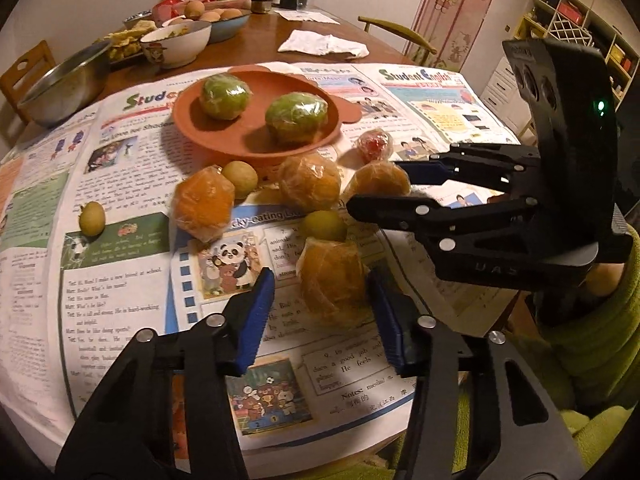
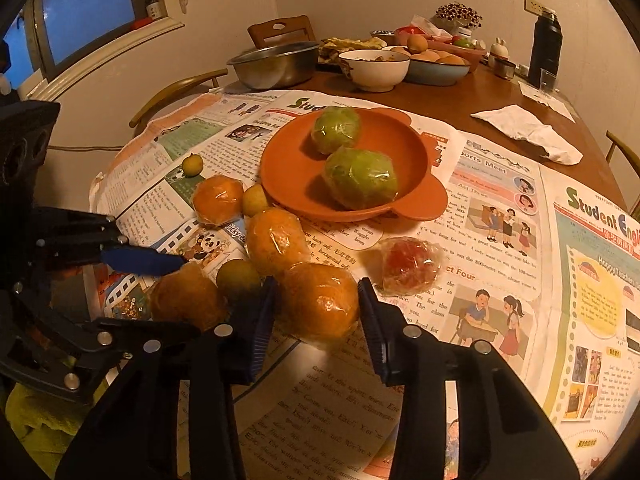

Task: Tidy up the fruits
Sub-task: 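Close the left tool on a wrapped orange while the right tool grasps another orange, then carry the orange with the left tool over the plate while the right tool carries its orange, then lower the orange into the plate and open the left tool while the right tool releases its orange, then withdraw both open tools from the plate toward the loose fruits on the newspaper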

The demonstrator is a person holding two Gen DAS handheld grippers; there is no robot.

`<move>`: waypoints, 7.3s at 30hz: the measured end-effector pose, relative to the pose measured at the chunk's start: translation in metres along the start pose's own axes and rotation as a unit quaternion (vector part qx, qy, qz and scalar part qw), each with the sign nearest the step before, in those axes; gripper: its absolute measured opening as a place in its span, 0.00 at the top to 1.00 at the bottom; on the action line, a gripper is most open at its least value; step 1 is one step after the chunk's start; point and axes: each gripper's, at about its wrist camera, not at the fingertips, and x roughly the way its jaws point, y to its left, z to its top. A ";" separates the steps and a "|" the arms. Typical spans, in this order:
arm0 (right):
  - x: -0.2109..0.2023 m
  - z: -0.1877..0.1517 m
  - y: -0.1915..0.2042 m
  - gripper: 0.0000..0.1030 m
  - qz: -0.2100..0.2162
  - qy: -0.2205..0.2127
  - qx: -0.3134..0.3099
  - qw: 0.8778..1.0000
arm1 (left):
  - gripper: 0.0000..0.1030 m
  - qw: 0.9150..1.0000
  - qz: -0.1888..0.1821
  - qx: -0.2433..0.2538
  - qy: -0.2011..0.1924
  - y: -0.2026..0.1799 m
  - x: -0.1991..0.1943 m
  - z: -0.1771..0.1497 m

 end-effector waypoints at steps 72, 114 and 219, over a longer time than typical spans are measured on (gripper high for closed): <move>-0.012 0.079 -0.044 0.62 -0.016 -0.077 -0.010 0.997 | 0.75 0.999 0.043 0.000 -0.013 0.053 0.027 0.111; 0.042 0.110 -0.053 0.62 -0.005 -0.031 -0.015 0.999 | 0.75 0.999 0.038 0.010 0.003 0.063 0.048 0.116; -0.047 0.097 -0.018 0.05 -0.056 -0.118 0.013 0.991 | 0.13 0.985 0.137 -0.007 -0.109 0.063 -0.043 0.085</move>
